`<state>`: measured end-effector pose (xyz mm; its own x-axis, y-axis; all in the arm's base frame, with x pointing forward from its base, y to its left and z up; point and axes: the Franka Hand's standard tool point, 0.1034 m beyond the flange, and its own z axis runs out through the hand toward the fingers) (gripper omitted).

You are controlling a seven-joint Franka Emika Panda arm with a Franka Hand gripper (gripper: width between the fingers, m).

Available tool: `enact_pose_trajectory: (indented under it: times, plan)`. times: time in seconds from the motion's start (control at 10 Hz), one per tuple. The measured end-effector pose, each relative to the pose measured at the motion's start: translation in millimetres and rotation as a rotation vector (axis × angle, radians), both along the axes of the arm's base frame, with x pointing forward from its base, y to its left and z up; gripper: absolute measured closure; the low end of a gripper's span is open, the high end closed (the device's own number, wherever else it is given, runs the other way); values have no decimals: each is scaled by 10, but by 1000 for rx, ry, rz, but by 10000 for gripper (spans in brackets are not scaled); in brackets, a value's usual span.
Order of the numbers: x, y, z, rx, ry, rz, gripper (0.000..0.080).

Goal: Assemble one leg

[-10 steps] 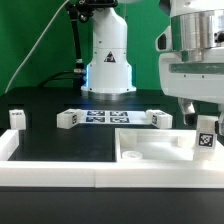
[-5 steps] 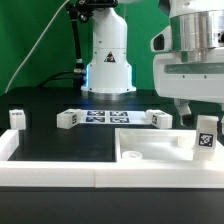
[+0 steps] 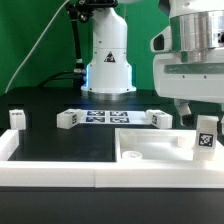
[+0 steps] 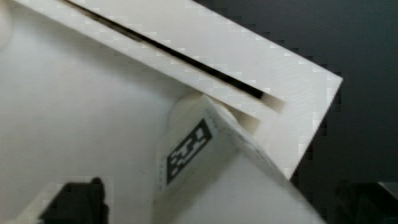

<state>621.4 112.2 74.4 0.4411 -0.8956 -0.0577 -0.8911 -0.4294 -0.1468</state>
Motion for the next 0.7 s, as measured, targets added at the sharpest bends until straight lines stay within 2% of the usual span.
enact_pose_trajectory:
  times: [0.7]
  plan:
    - [-1, 0, -1, 0, 0, 0, 151]
